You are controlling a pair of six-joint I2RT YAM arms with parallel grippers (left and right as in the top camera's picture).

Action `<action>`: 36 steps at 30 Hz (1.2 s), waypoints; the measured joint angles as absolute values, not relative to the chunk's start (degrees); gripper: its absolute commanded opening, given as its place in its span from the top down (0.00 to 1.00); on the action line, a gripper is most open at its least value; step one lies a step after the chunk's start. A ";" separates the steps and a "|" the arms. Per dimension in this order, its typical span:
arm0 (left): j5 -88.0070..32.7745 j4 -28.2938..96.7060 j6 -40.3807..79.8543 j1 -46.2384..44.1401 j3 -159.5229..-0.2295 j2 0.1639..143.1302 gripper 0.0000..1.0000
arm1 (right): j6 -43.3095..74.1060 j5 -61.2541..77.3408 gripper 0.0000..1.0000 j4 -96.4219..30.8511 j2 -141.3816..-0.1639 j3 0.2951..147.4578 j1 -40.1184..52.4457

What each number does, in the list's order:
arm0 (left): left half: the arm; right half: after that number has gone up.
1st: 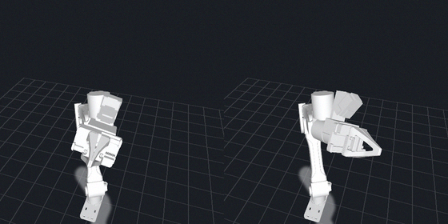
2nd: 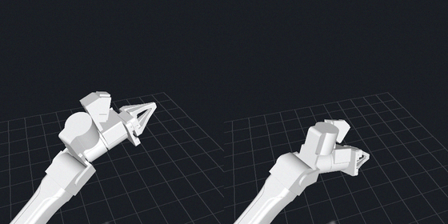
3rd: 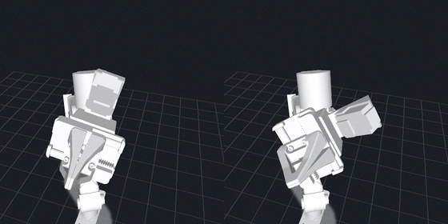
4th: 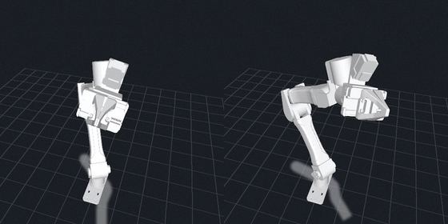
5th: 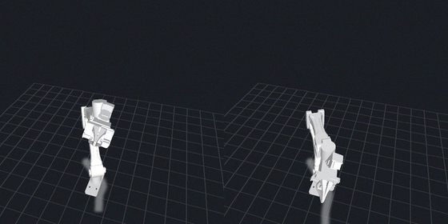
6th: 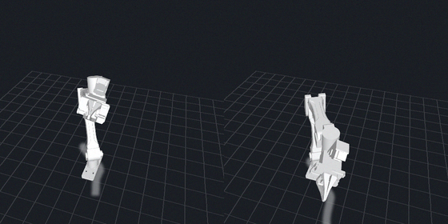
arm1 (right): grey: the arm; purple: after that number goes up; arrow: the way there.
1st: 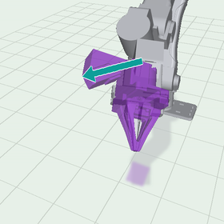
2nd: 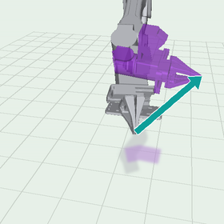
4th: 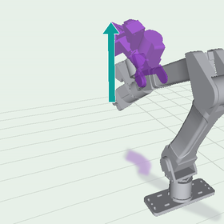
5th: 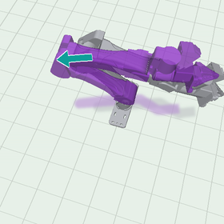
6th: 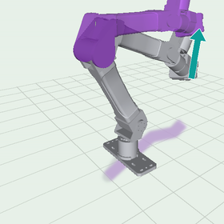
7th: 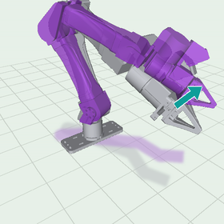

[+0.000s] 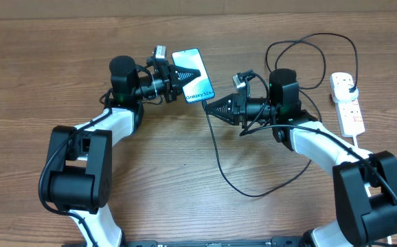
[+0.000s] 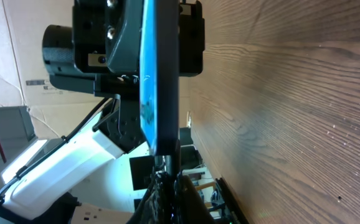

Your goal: Plug charger to phone and switch on socket

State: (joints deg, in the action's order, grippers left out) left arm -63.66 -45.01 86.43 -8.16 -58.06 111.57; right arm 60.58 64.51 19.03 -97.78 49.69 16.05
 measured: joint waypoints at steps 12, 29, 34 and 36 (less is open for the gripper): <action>-63.18 -45.01 86.46 -8.16 -58.06 111.57 0.96 | 60.20 66.13 0.96 20.14 -97.78 49.69 16.05; -62.30 -45.01 86.43 -8.16 -58.06 111.57 0.96 | 60.14 67.51 0.96 20.49 -97.78 49.69 16.05; -62.30 -45.01 86.43 -8.16 -58.06 111.57 0.96 | 60.14 67.53 0.96 20.51 -97.78 49.69 16.05; -62.30 -44.99 86.43 -8.19 -58.06 111.57 0.96 | 60.16 67.53 0.96 20.51 -97.78 49.69 16.05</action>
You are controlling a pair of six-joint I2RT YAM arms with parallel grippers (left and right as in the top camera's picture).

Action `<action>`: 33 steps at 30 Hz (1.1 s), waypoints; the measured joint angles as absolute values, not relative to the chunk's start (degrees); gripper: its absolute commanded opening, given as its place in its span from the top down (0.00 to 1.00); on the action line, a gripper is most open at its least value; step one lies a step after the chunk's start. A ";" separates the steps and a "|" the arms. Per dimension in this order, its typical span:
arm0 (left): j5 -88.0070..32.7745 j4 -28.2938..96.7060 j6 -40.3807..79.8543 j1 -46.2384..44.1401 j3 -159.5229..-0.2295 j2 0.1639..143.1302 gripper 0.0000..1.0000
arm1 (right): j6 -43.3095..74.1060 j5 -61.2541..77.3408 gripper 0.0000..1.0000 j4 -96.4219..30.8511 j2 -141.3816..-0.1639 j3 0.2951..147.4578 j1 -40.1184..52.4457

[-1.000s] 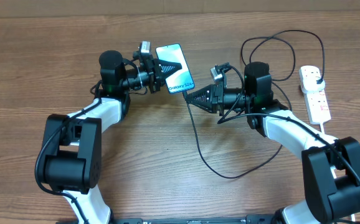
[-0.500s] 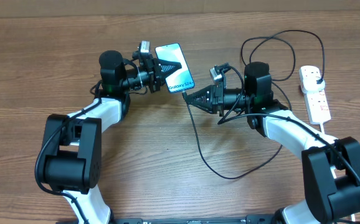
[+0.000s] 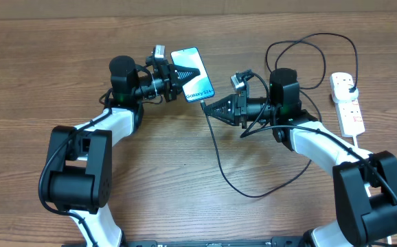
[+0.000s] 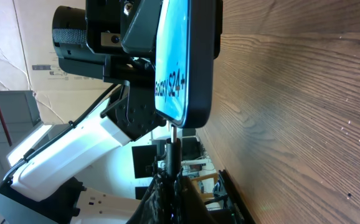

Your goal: Plug charger to phone and switch on socket

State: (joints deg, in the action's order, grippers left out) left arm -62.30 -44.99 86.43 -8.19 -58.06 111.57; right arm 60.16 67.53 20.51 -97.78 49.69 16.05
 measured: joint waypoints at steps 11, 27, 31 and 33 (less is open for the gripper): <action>-62.30 -45.01 86.43 -8.27 -58.06 111.57 0.96 | 60.12 66.78 0.96 20.49 -97.78 49.69 16.05; -61.80 -45.01 86.43 -8.27 -58.06 111.57 0.96 | 60.14 65.82 0.96 20.29 -97.78 49.69 16.05; -61.69 -44.99 86.43 -8.27 -58.06 111.57 0.96 | 60.14 65.80 0.96 20.32 -97.78 49.69 16.05; -61.69 -45.01 86.43 -8.29 -58.06 111.57 0.96 | 60.12 65.80 0.96 20.27 -97.78 49.69 16.05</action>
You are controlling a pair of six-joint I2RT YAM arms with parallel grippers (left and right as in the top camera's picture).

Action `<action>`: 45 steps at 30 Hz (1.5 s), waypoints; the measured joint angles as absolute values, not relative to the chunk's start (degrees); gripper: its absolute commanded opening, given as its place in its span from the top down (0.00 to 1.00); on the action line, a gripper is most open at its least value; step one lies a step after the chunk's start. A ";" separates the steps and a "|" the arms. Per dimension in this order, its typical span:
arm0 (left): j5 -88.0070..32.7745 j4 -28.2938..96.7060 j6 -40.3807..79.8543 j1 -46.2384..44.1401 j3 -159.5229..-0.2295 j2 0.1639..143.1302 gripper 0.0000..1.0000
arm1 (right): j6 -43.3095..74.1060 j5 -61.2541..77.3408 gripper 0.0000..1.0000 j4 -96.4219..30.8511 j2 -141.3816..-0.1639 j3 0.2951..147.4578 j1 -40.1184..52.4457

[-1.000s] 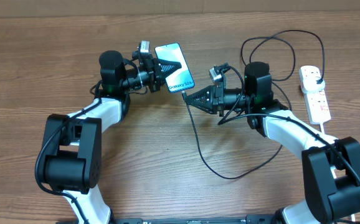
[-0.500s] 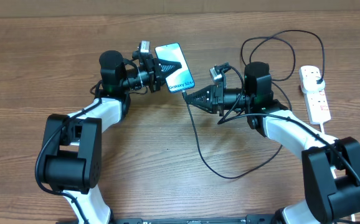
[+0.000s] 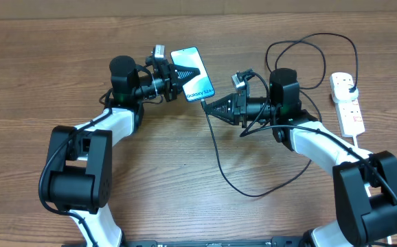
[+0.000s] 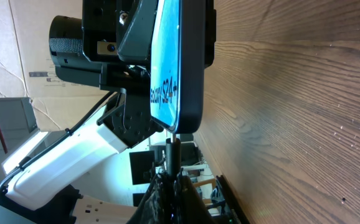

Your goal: Plug charger to phone and switch on socket

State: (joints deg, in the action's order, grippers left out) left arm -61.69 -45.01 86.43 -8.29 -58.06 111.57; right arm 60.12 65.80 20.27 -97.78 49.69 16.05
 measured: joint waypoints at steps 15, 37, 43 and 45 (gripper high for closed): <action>-61.65 -44.53 86.41 -8.29 -58.06 111.57 0.96 | 60.16 66.08 0.96 21.37 -97.78 49.69 16.05; -61.67 -44.53 86.41 -8.29 -58.06 111.57 0.96 | 60.18 65.80 0.96 19.94 -97.78 49.69 16.05; -61.67 -44.53 86.41 -8.29 -58.06 111.57 0.96 | 60.18 65.78 0.96 19.97 -97.78 49.69 16.05; -61.67 -44.53 86.41 -8.29 -58.06 111.57 0.96 | 60.16 65.80 0.96 20.08 -97.78 49.69 16.05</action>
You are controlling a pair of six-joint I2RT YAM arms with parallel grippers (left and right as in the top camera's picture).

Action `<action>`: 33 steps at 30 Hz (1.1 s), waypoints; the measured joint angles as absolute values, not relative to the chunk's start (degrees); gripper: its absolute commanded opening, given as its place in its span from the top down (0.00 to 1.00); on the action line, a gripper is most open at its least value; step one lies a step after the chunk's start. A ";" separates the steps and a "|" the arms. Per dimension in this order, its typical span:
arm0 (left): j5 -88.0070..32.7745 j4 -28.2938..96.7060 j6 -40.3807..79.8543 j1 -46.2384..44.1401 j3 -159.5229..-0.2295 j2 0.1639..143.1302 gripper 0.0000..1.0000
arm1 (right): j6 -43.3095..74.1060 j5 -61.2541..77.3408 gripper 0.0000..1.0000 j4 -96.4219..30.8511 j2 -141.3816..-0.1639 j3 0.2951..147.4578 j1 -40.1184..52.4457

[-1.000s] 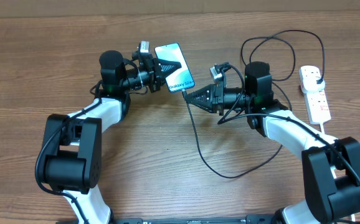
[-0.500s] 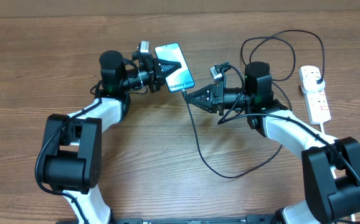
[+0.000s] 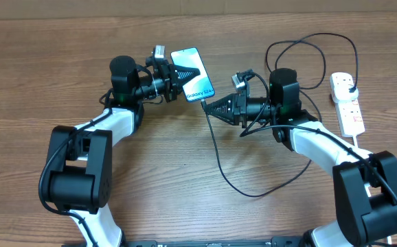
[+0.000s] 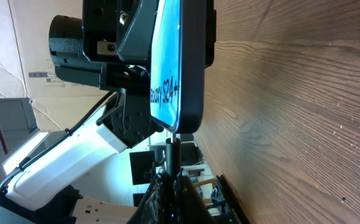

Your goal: Plug charger to phone and switch on socket

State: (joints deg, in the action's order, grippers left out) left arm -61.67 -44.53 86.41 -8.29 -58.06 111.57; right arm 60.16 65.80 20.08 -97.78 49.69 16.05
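Note:
The phone (image 3: 193, 74) with a lit blue screen is held off the table, my left gripper (image 3: 178, 74) shut on its left edge. In the right wrist view the phone (image 4: 180, 68) stands edge-on with its bottom end toward me. My right gripper (image 3: 208, 106) is shut on the black charger plug (image 4: 172, 155), whose tip touches the phone's bottom edge; whether it is seated in the port cannot be told. The black cable (image 3: 219, 165) trails from the plug across the table. The white socket strip (image 3: 346, 103) lies at the far right.
The cable loops (image 3: 308, 58) lie behind my right arm toward the socket strip. A brown cardboard wall (image 3: 198, 5) borders the wooden table (image 3: 47, 82) at the back.
At first my right gripper held the plug under the phone, seen edge-on from the wrist. Then the phone's screen had turned more into view with the plug just below its bottom end. After that the plug tip met the bottom edge and has stayed there.

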 measured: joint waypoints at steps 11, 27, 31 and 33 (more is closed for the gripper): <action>-61.47 -44.53 86.39 -8.29 -58.06 111.57 0.96 | 60.16 66.02 0.96 21.41 -97.78 49.69 16.05; -61.47 -44.53 86.39 -8.29 -58.06 111.57 0.96 | 60.18 66.00 0.96 20.51 -97.78 49.69 16.05; -61.47 -44.53 86.39 -8.29 -58.06 111.57 0.96 | 60.18 65.98 0.96 20.47 -97.78 49.69 16.05; -61.47 -44.53 86.39 -8.29 -58.06 111.57 0.96 | 60.16 66.00 0.96 20.45 -97.78 49.69 16.03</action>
